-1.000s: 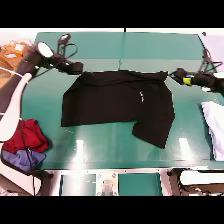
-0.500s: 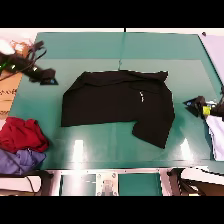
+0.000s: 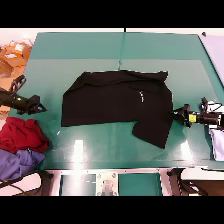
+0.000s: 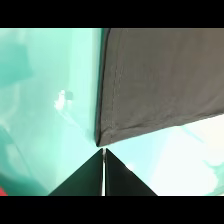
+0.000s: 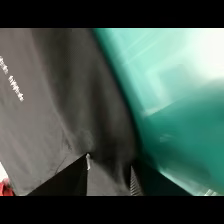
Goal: Fold the shirts.
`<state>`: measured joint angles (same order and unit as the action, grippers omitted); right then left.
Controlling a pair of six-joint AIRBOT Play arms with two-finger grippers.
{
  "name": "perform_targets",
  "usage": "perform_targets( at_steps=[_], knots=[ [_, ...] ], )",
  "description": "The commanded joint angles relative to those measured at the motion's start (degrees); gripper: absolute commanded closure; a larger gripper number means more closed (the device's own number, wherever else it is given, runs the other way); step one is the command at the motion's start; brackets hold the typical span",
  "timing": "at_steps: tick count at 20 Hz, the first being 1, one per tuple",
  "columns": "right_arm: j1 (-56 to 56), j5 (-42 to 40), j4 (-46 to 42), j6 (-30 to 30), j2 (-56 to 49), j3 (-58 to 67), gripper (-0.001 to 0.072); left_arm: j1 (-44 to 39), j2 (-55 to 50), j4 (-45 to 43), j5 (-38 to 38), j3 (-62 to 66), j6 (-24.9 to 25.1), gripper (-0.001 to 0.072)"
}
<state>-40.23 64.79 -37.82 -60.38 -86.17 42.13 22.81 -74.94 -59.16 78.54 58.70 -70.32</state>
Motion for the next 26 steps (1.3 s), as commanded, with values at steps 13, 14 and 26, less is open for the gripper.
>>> perform_targets(
  at_steps=[13, 14, 26],
  knots=[
    [1.22, -0.26, -0.72, 1.07, -1.66, 4.17, 0.0690, 0.79, 0.52, 7.96, -7.23, -18.93, -7.15, 0.0068],
    [1.22, -0.24, -0.55, 1.05, -1.66, 4.17, 0.0689, -0.33, 0.52, 10.69, -10.34, -21.51, -5.97, 0.0068],
    [1.22, -0.22, -0.55, 0.85, -1.88, 4.15, 0.0689, -10.32, 0.28, 20.76, -27.82, -27.04, -1.90, 0.0677]
  ],
)
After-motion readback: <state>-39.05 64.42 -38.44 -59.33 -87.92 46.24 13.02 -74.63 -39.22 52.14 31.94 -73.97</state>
